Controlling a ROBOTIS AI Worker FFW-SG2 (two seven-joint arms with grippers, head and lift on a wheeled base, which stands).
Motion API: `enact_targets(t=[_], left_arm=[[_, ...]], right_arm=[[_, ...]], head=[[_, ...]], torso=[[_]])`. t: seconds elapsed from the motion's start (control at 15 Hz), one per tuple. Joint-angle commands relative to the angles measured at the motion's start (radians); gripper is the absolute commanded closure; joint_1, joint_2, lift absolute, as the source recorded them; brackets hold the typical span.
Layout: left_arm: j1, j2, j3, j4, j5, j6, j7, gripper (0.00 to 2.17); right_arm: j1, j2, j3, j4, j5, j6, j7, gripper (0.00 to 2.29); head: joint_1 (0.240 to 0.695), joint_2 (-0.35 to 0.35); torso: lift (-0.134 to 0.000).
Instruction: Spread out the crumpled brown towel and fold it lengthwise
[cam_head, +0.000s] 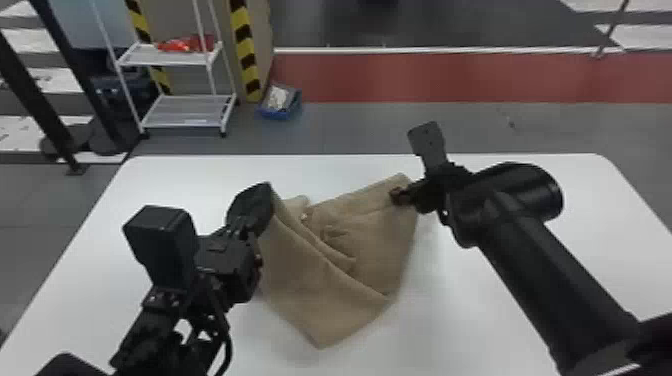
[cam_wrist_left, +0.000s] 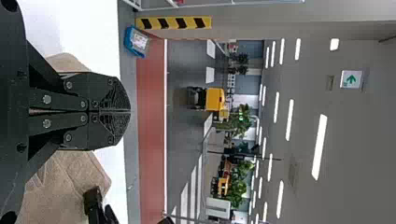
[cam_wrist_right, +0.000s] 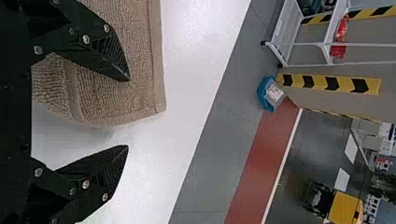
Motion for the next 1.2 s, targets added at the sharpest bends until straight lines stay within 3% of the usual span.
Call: enact_targets(t=[0.0,0.2,0.27,0.33,0.67,0.87,1.13], left_arm=[[-0.003,-0.001,-0.003,0.0,0.0,0.002,0.0,1.74],[-0.003,-0.001,-0.001,0.002,0.0,0.002,0.002,1.74],[-0.003,0.001,-0.001,0.002,0.0,0.002,0.004,1.74],[-0.003,0.001,0.0,0.002,0.0,0.002,0.004,1.74],[-0.001,0.001,0.005,-0.001,0.001,-0.001,0.014,1.74],[0.005,-0.001,0.011,-0.006,0.006,-0.029,0.027,1.74],[0.028,-0.001,0.04,-0.029,0.024,-0.05,0.027,1.74]], right_arm=[[-0.006,0.0,-0.006,0.0,-0.003,0.027,0.01,0.64],[-0.006,-0.002,-0.007,-0.003,0.003,0.049,0.021,1.27],[0.005,-0.003,-0.007,-0.009,0.0,0.064,0.022,1.33],[0.031,-0.005,-0.007,-0.055,-0.003,0.07,0.045,1.33],[0.209,-0.041,-0.033,-0.471,0.018,0.187,0.045,1.33],[0.3,-0.057,-0.141,-0.67,0.003,0.233,0.047,1.33],[0.399,-0.144,-0.312,-0.906,-0.08,0.309,0.06,1.33]], head=[[0.695,0.033],[0.695,0.031],[0.695,0.03],[0.695,0.03],[0.695,0.049],[0.695,0.045],[0.695,-0.003]], torso=[[-0.124],[-0.124],[-0.124],[-0.124],[-0.124],[-0.124],[-0.124]])
